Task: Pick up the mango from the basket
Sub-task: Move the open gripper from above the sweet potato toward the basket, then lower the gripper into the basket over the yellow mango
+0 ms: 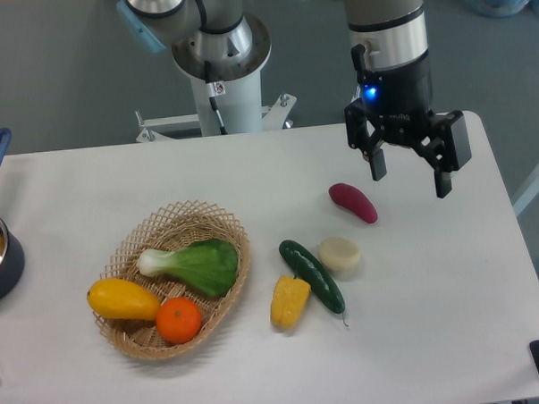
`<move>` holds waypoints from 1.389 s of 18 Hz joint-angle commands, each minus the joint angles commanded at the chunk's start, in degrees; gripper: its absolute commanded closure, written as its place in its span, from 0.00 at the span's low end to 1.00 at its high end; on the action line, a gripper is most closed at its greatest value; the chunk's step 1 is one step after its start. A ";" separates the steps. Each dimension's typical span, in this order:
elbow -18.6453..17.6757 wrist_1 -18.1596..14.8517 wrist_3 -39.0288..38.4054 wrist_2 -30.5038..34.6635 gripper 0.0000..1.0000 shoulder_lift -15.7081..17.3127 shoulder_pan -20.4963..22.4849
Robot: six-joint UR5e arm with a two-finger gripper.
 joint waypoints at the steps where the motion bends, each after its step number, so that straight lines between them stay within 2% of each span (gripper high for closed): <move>1: 0.00 0.18 0.00 0.00 0.00 0.00 0.00; 7: -0.35 0.27 -0.26 -0.26 0.00 0.09 0.17; 12: -2.37 1.14 -12.03 -1.67 0.00 0.44 -1.05; 15: -5.00 1.23 -17.29 -1.84 0.00 1.58 -3.16; 18: -6.50 4.91 -25.65 -3.60 0.00 1.32 -5.79; 20: -8.43 6.15 -26.28 -4.48 0.00 1.14 -7.20; 25: -11.69 7.38 -27.15 -4.57 0.00 0.88 -14.66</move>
